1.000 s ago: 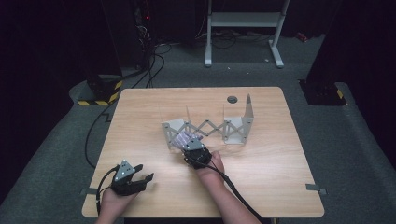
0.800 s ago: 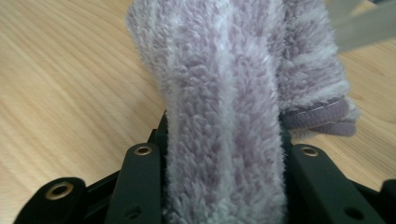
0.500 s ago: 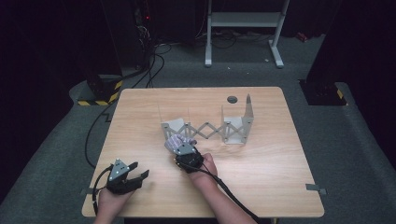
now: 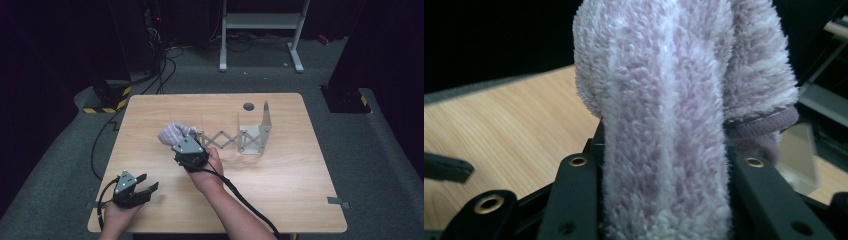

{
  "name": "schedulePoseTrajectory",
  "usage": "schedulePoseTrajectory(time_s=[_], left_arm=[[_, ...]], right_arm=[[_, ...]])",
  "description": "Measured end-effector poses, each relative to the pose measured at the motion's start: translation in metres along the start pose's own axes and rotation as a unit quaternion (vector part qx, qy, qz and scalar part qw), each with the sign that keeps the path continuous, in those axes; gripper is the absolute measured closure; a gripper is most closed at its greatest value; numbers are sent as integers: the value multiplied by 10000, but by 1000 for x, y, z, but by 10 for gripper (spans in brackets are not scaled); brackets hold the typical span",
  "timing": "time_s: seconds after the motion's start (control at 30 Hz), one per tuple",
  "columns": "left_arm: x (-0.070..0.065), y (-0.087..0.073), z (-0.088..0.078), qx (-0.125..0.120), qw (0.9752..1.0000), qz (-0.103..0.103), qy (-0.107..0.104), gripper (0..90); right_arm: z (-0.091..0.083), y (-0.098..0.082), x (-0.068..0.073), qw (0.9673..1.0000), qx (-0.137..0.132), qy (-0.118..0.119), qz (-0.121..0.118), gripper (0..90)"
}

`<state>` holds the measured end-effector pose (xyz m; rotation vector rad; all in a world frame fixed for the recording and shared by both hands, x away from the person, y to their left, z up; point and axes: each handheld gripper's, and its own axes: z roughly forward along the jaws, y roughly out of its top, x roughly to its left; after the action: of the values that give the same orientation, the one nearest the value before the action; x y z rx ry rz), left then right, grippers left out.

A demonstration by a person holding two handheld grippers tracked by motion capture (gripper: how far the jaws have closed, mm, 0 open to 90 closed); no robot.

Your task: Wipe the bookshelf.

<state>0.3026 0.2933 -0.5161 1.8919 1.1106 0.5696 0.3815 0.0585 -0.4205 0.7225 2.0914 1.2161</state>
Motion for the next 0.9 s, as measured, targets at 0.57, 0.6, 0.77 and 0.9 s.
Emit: schedulePoseTrajectory(time_s=[0.57,0.6,0.77,0.9], left_arm=[[-3,-1,4,90,9999,33,-69,389],[-3,-1,4,90,9999,33,-69,389],[-4,0,4,83,9999,38,-71,388],[-5,0,4,86,9999,58,-70,388]], right_arm=[[50,-80,14,9903,1375,191,36,620],[50,-80,14,9903,1375,191,36,620],[35,-58,13,9956,923,154,6,621],[9,-20,8,9997,206,148,70,621]])
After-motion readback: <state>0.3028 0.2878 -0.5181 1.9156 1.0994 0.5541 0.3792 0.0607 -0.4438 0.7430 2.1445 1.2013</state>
